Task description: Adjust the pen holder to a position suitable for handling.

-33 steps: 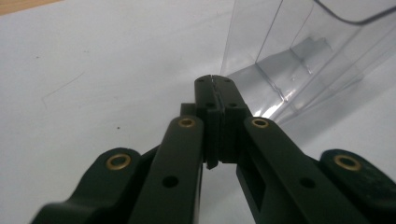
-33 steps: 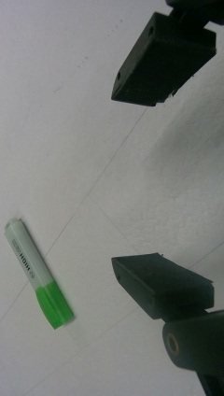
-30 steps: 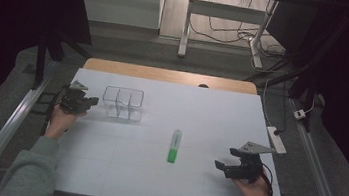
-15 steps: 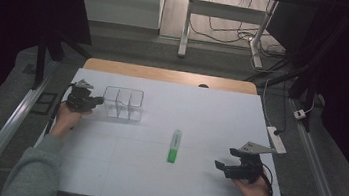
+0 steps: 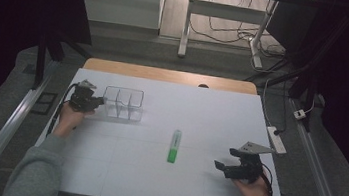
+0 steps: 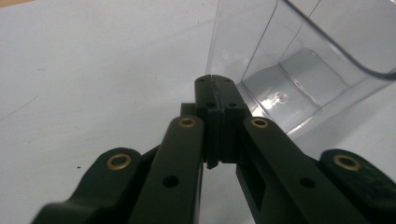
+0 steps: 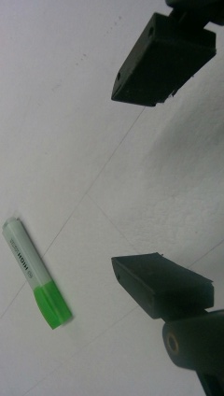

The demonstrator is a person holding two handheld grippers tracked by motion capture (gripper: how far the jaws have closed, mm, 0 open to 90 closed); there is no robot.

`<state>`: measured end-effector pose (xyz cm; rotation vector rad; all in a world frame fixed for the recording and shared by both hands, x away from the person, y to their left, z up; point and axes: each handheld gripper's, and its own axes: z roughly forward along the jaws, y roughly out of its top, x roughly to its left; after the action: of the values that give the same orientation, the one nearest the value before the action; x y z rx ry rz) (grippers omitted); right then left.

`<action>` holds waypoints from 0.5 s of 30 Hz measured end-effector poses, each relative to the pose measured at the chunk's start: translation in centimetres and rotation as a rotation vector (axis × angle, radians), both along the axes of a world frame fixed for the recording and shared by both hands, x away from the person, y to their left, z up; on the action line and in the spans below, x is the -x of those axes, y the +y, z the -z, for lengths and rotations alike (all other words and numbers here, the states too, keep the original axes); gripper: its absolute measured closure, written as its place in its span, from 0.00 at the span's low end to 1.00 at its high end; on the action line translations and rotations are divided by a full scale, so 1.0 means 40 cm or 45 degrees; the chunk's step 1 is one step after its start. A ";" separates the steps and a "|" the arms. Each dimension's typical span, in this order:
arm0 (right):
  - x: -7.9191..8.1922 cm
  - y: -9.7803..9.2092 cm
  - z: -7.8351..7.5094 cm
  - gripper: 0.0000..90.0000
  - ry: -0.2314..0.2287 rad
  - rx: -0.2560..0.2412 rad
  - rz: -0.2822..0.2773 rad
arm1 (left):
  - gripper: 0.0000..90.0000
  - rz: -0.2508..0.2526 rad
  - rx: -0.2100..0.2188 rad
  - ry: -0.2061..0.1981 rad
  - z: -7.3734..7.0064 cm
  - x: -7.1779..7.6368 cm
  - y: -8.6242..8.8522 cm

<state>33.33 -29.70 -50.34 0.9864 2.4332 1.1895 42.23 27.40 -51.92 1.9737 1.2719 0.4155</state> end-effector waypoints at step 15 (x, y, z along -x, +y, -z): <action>0.000 0.002 0.001 0.18 0.004 0.011 -0.002 | 0.99 0.046 -0.004 0.015 0.004 -0.008 -0.036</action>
<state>33.32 -29.60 -50.36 0.9848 2.4401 1.1779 42.54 25.96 -52.07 2.0014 1.2417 0.3883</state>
